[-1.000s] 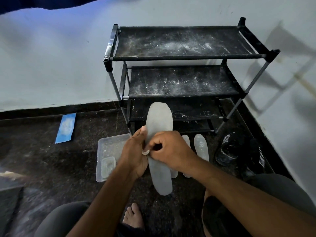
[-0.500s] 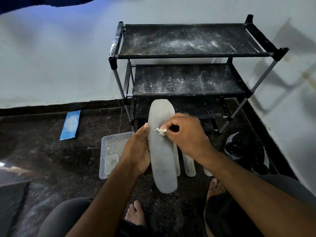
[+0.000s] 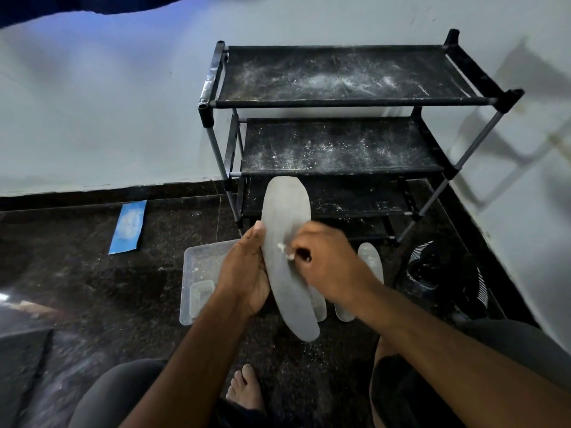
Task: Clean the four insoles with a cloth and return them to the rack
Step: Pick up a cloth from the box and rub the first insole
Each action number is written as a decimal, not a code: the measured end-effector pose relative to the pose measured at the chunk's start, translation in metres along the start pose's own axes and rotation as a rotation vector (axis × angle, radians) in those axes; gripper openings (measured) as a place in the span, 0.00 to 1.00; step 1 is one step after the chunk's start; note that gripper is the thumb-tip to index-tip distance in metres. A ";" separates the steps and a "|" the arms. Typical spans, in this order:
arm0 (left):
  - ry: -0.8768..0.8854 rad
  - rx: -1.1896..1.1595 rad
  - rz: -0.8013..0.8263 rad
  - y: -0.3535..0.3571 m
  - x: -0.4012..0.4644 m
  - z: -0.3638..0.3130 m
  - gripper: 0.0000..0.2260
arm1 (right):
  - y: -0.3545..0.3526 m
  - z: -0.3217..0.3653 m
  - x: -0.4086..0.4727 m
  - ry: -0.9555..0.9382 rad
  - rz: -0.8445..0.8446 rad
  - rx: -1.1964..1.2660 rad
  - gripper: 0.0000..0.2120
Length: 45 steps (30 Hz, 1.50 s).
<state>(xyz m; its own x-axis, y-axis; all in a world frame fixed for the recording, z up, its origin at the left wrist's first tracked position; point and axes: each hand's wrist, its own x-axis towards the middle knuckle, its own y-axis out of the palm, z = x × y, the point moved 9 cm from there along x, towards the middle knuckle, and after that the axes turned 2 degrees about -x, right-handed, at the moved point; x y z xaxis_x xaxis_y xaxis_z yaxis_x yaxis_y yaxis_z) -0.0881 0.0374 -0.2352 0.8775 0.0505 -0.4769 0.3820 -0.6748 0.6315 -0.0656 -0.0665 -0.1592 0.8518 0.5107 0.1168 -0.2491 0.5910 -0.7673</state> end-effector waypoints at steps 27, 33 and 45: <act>-0.087 0.001 0.192 0.022 -0.004 0.014 0.32 | -0.027 -0.020 0.001 0.158 -0.346 0.226 0.18; -0.147 0.069 0.184 0.022 -0.006 0.024 0.31 | -0.024 -0.019 0.009 0.094 -0.223 0.062 0.12; -0.183 -0.004 0.184 0.020 -0.003 0.025 0.30 | -0.022 0.003 0.008 -0.112 -0.219 -0.086 0.08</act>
<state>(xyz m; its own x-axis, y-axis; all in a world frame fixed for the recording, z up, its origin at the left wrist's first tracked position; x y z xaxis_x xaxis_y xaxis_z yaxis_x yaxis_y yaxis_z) -0.0904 0.0055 -0.2360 0.8657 -0.2070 -0.4557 0.2220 -0.6573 0.7202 -0.0547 -0.0733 -0.1398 0.8237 0.4453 0.3512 -0.0204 0.6421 -0.7663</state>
